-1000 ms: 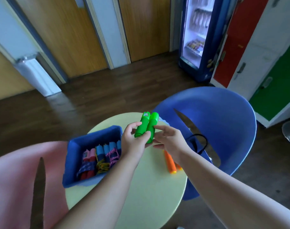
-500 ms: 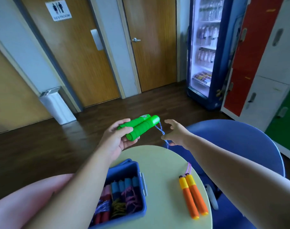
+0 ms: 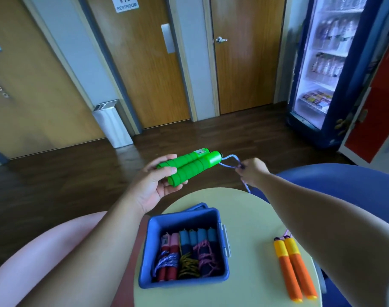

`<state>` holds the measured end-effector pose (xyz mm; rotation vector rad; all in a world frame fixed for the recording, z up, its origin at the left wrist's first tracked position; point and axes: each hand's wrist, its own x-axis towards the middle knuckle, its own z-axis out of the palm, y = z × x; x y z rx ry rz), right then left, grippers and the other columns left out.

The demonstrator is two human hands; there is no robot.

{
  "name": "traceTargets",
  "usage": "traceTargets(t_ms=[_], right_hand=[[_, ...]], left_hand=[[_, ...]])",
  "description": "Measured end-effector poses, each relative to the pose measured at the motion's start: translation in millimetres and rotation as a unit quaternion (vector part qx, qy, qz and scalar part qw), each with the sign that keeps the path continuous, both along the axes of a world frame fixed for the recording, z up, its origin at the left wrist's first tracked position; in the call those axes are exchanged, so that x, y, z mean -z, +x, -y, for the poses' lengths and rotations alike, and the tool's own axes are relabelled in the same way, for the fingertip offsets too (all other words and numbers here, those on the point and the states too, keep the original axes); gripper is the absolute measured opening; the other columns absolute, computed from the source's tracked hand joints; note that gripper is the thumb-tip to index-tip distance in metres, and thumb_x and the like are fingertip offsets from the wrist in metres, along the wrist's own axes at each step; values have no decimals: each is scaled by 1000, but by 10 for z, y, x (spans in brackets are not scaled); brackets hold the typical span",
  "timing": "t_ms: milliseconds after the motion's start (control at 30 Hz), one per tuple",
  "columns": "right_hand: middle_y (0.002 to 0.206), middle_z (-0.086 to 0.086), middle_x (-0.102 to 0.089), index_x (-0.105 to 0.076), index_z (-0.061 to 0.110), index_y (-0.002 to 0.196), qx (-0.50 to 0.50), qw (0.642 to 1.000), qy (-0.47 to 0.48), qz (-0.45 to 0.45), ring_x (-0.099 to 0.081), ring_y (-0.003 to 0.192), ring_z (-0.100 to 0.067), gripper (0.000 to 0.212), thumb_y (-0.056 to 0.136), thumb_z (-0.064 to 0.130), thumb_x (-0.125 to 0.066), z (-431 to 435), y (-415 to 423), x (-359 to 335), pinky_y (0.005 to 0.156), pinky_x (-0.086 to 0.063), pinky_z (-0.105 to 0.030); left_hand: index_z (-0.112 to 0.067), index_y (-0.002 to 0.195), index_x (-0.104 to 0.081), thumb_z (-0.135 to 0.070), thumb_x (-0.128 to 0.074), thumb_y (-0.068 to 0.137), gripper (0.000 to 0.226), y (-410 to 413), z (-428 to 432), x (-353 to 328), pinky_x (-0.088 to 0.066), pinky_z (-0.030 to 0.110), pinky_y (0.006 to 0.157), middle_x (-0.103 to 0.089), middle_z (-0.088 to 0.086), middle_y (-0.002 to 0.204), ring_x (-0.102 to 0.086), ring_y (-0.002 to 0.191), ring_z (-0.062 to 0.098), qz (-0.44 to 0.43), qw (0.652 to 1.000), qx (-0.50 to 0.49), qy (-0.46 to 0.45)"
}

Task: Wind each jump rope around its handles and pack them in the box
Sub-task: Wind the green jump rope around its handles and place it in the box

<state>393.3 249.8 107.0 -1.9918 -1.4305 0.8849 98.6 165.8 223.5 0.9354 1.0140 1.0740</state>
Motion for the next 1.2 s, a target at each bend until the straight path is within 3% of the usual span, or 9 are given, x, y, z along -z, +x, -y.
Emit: traceTargets(t_ms=[133, 233, 433, 600, 967, 1200], right_hand=[[79, -15, -76, -77, 16, 78, 11, 994, 90, -59, -77, 80, -34, 11, 87, 17, -71, -313, 11, -472, 80, -63, -51], [83, -10, -78, -77, 26, 74, -24, 986, 156, -53, -77, 84, -31, 24, 81, 4, -74, -281, -98, -1180, 81, -64, -52], [96, -12, -76, -77, 17, 97, -94, 960, 255, -66, -78, 87, -23, 26, 96, -4, -62, 61, -281, -2367, 78, -65, -32], [90, -14, -76, -76, 12, 102, -135, 946, 288, -62, -78, 84, -20, 25, 98, -3, -57, 480, -265, -2917, 77, -65, -31], [88, -11, -77, -74, 9, 103, -221, 936, 268, -57, -78, 78, -20, 15, 98, 2, -62, 1453, -146, -2891, 73, -65, -32], [89, -16, -77, -70, 11, 100, -170, 952, 211, -141, -77, 76, -25, 17, 100, -2, -59, 1941, -171, -2270, 70, -66, -37]], left_hand=[[-14, 120, -70, 8, -60, 92, 37, -115, -40, -5, -62, 33, 57, -75, 21, 108, -74, 78, 45, 8, 1000, -29, 1], [-13, 121, -71, 8, -61, 92, 37, -97, -42, -65, -62, 34, 58, -74, 20, 110, -74, 79, 45, 11, 999, -33, 8], [-12, 126, -66, -1, -68, 76, 51, -29, 108, -401, -62, 34, 61, -75, 22, 110, -74, 84, 43, 52, 997, -32, 55], [-11, 129, -66, -3, -68, 75, 54, -26, 345, -720, -62, 33, 61, -74, 22, 115, -74, 84, 44, 76, 989, -47, 115], [-12, 131, -66, -4, -66, 79, 52, -1, 1022, -765, -60, 31, 60, -73, 20, 118, -74, 86, 44, 84, 979, -83, 166], [-15, 123, -68, 7, -54, 92, 40, -155, 1373, -583, -60, 29, 55, -76, 16, 111, -75, 78, 41, 64, 984, -55, 156]])
